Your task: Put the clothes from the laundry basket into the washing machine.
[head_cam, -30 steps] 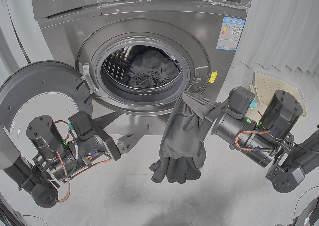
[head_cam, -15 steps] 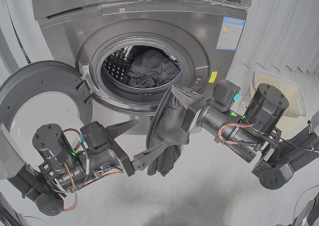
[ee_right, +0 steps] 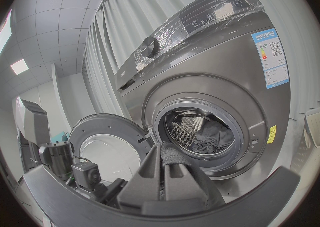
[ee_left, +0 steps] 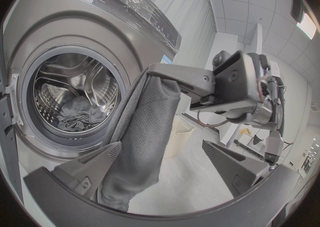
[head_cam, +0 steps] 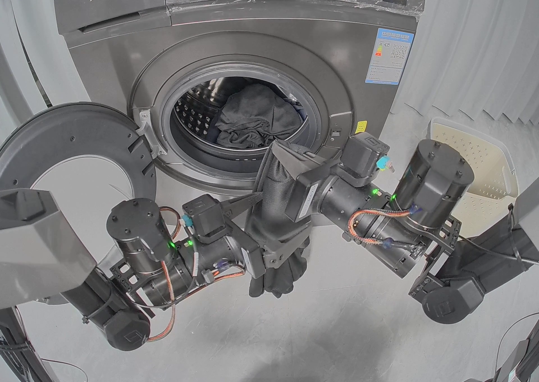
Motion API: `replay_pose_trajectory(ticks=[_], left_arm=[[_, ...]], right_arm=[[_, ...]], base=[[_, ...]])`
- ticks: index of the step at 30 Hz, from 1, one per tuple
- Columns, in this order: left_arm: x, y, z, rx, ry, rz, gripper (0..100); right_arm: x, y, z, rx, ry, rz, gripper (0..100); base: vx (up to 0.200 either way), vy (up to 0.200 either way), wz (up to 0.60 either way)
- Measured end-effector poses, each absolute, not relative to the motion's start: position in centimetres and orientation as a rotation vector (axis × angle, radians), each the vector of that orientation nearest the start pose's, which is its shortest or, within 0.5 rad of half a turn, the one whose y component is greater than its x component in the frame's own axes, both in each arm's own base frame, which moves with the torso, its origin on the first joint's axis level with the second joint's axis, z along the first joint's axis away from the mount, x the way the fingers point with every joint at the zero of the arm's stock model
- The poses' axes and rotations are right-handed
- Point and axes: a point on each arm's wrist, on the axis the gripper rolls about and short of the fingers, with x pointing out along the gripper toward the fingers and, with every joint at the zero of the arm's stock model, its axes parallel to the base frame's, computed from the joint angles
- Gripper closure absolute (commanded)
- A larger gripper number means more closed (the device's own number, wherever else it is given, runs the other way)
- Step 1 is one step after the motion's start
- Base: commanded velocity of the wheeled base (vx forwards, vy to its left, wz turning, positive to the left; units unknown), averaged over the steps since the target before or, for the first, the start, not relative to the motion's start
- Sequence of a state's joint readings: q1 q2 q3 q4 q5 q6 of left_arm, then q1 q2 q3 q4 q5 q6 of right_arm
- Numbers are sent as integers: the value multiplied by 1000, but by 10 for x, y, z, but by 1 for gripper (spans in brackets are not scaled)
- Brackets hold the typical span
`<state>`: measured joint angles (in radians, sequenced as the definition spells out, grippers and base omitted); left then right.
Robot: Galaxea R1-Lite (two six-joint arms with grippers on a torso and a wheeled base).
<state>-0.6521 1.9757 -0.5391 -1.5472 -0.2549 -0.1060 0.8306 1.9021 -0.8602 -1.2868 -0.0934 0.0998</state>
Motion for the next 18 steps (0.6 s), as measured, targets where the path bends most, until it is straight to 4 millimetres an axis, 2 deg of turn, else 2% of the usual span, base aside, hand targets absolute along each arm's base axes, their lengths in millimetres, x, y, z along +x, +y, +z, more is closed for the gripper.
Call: replay_pose_trajectory(ticks=[8, 9, 18], left_arm=[[268, -208, 118, -114, -86, -855, 0], [268, -209, 117, -110, -86, -853, 100], [277, -204, 112, -100, -80, -822, 100]], right_arm=[[237, 257, 195, 206, -185, 746, 100], [237, 257, 195, 206, -186, 747, 100], [237, 257, 195, 206, -187, 748, 100]], base=[[0, 0, 0], [0, 0, 0], [0, 0, 0]])
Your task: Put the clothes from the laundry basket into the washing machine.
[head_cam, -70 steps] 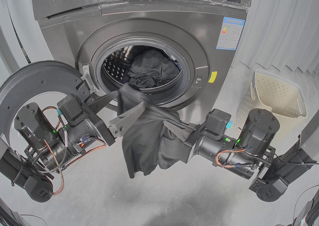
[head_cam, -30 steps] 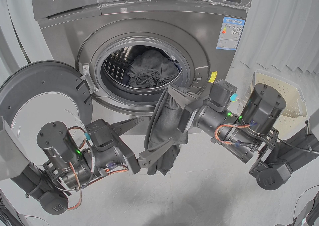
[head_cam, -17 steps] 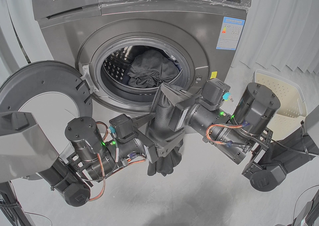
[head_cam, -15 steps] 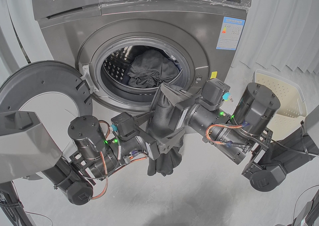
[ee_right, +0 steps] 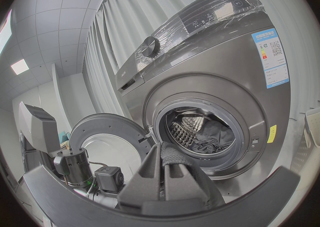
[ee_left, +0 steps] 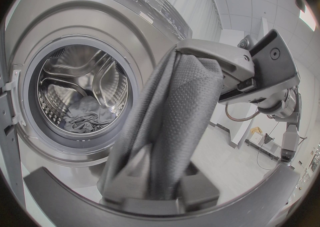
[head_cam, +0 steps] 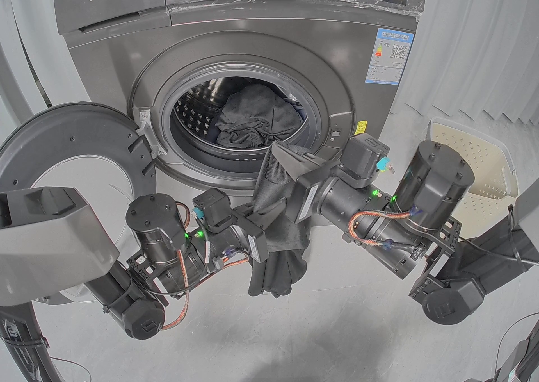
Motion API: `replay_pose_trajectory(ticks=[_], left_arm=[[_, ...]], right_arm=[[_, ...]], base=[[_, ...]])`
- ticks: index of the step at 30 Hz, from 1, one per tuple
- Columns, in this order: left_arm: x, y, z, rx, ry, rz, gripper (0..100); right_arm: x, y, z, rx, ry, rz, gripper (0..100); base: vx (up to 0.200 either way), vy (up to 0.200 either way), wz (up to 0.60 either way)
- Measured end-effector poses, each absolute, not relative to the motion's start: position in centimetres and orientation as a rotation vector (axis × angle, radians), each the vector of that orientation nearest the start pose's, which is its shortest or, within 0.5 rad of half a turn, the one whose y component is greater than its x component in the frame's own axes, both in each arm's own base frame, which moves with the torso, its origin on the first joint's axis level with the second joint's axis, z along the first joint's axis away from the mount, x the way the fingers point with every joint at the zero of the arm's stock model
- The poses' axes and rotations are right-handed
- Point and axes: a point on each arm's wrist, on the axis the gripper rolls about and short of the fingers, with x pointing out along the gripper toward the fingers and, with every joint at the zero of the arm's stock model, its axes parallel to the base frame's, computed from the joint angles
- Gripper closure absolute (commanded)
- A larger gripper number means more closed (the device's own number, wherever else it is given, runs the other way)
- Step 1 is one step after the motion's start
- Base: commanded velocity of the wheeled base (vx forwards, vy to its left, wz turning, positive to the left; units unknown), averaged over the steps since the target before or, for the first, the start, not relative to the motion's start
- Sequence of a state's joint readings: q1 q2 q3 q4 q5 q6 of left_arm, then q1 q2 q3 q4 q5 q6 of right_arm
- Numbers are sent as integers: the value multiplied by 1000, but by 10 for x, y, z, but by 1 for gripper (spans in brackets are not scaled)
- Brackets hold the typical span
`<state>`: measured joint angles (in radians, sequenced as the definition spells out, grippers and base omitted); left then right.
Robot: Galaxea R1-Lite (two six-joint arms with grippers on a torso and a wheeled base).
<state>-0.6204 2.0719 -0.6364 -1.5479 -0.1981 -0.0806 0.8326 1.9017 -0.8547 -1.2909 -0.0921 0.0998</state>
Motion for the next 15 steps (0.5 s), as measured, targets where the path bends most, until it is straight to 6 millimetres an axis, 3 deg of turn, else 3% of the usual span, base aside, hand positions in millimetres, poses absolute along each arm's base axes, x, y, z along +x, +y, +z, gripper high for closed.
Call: replay_pose_trajectory(ticks=[7, 13, 14, 15], left_arm=[[278, -199, 115, -100, -91, -810, 100], [263, -188, 125, -95, -95, -814, 100], [258, -185, 127, -95, -93, -816, 100], [254, -182, 129, -95, -93, -817, 100]], right_arm=[[237, 257, 195, 207, -186, 748, 100], [237, 257, 195, 210, -190, 748, 100], [236, 257, 195, 209, -190, 748, 0], [236, 257, 194, 210, -189, 749, 0]], base=[[0, 0, 0], [0, 0, 0], [0, 0, 0], [0, 0, 0]])
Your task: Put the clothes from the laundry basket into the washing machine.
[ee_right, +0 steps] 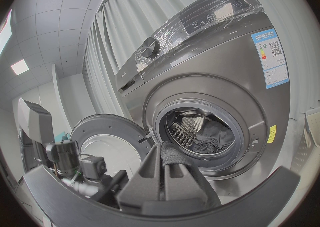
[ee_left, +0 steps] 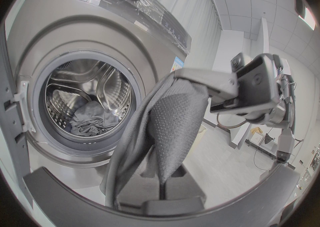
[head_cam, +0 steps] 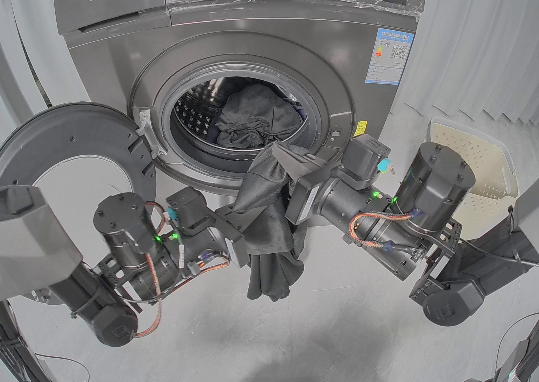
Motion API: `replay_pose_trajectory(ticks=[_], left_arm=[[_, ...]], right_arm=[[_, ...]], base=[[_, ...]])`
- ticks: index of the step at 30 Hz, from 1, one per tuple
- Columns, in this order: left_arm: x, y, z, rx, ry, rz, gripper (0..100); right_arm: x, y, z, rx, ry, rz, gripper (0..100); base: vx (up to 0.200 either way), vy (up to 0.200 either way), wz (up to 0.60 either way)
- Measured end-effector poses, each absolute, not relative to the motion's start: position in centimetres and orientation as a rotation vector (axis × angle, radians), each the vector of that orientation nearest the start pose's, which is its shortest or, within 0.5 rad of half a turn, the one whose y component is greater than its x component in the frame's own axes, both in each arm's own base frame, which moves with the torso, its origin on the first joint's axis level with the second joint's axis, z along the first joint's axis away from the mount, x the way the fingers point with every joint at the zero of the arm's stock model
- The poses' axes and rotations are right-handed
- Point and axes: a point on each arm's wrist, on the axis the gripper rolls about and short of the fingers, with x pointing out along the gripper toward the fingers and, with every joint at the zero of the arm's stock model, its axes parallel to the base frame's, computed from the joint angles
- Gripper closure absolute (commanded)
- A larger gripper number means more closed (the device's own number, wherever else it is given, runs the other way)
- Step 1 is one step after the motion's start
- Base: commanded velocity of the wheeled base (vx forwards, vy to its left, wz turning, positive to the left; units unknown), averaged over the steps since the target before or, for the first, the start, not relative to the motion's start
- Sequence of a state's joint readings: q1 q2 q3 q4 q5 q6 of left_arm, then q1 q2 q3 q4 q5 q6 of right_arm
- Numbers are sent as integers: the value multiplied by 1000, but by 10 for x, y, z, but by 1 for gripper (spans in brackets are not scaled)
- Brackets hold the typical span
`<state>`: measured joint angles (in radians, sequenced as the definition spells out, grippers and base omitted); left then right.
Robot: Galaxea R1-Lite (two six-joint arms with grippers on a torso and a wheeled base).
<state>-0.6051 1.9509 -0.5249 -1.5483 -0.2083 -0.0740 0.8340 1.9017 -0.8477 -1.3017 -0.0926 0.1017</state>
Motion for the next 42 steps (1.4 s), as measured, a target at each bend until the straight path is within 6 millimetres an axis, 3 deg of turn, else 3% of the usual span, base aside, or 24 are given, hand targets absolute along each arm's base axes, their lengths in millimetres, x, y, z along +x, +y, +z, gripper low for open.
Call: replay_pose_trajectory(ticks=[5, 12, 18, 24, 30, 42], left_arm=[[237, -160, 144, -97, -118, -804, 100], [234, -138, 163, -93, -187, -770, 100], [237, -132, 175, -93, -240, -758, 100], [235, -130, 189, -100, -294, -776, 100], [230, -127, 198, -104, -328, -789, 100], [225, -127, 203, -107, -348, -798, 100]], right_arm=[[226, 255, 186, 200, -157, 773, 0], [205, 234, 163, 140, -47, 806, 0], [190, 215, 143, 91, 45, 812, 0], [188, 209, 132, 67, 92, 807, 0], [208, 203, 120, 44, 115, 745, 0], [282, 191, 91, 17, 128, 635, 0]], base=[[0, 0, 0], [0, 0, 0], [0, 0, 0], [0, 0, 0], [0, 0, 0], [0, 0, 0]])
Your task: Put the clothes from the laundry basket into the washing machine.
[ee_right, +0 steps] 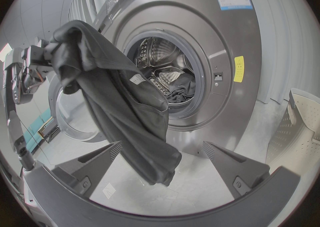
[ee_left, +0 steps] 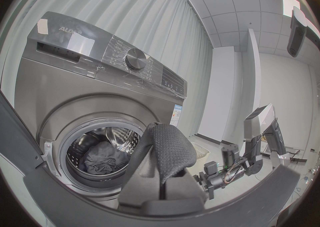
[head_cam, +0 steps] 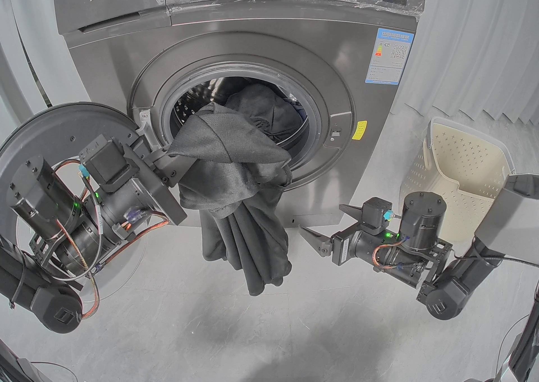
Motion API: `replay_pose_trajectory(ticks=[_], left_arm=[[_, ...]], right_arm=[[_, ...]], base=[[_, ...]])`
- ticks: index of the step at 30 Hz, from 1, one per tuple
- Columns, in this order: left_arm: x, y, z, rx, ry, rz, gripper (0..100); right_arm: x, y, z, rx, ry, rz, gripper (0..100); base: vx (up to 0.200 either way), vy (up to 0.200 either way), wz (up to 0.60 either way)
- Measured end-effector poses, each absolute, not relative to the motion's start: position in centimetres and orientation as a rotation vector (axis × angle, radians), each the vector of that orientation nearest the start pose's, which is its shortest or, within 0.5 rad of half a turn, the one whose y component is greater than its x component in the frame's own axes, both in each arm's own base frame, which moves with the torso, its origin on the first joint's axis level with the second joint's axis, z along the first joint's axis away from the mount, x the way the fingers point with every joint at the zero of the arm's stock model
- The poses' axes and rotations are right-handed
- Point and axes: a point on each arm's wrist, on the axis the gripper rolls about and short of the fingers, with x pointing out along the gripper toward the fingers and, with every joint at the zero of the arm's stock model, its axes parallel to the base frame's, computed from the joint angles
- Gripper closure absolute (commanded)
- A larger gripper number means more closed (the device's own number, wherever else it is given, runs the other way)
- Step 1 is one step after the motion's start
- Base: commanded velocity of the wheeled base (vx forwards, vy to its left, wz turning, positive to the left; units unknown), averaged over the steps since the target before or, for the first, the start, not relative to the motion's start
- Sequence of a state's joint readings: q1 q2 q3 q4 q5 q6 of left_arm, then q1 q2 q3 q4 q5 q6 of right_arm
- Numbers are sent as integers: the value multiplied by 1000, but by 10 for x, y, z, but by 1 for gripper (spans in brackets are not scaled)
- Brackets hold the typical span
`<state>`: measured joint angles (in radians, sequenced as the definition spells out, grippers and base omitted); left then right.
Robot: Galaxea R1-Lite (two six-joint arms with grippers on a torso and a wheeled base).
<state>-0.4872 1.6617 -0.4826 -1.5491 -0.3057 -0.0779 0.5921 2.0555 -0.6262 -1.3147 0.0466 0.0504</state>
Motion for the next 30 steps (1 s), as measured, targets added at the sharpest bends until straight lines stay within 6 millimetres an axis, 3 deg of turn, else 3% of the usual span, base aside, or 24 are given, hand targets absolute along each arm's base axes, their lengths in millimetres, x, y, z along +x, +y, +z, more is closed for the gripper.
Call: replay_pose_trajectory(ticks=[8, 15, 30], left_arm=[[224, -128, 204, -109, -351, -804, 100], [223, -128, 203, -109, -346, -807, 100], [220, -130, 202, -109, -342, -818, 100]], right_arm=[[317, 206, 70, 11, 121, 628, 0], [333, 224, 50, 6, 121, 663, 0], [377, 249, 37, 30, 23, 652, 0]], base=[[0, 0, 0], [0, 0, 0], [0, 0, 0]])
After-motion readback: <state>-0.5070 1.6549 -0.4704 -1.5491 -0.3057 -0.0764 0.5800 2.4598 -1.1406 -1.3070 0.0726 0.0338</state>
